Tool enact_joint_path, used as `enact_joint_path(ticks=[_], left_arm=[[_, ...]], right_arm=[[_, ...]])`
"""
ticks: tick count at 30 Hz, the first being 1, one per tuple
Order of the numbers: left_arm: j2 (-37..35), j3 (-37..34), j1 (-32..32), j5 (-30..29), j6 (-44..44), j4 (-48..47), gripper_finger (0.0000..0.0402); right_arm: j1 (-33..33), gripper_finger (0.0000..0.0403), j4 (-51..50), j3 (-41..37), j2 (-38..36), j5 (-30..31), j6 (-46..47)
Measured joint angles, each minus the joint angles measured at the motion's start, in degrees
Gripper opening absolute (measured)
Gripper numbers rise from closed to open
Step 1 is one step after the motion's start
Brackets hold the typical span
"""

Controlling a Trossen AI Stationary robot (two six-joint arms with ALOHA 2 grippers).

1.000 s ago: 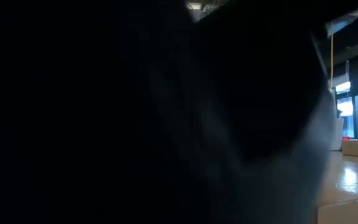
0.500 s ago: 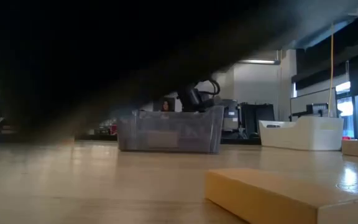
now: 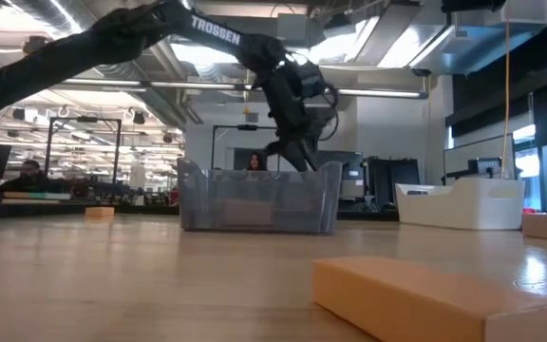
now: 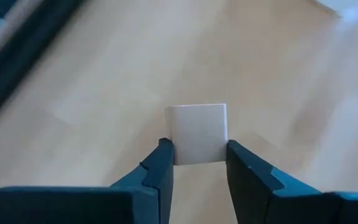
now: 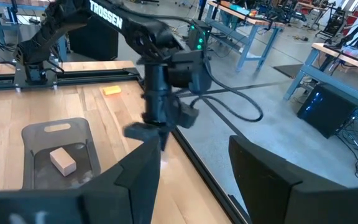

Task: Sort & place blocks by color
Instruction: Put the top brown block into the black bin

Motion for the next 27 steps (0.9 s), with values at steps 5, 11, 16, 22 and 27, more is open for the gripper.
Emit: enact_joint_path(ticks=[5, 11, 16, 22, 27], left_arm=[[-2.5, 0.99, -2.06, 1.43, 5.13, -6.82, 0.0109], [-5.39, 0.92, -4.91, 1.62, 8.26, -11.07, 0.0109], [-8.57, 0.94, -7.6, 1.64, 8.89, -13.76, 0.0109], [-10.32, 0.94, -11.88, 1.16, 9.44, -18.92, 0.0109], [-10.37, 0.92, -16.13, -1.66, 9.89, -23.18, 0.0109]], right_arm=[[0.0, 0.0193, -0.15, -0.02, 0.0, 0.04, -0.38], [0.0, 0.0193, -0.66, -0.02, 0.0, -0.02, -1.71], [0.0, 0.0193, -0.9, -0.02, -0.02, -0.04, -1.71], [0.0, 0.0193, -3.35, -0.02, 0.0, -0.04, -1.71], [0.0, 0.0193, -3.84, -0.02, -0.02, -0.1, -1.71]])
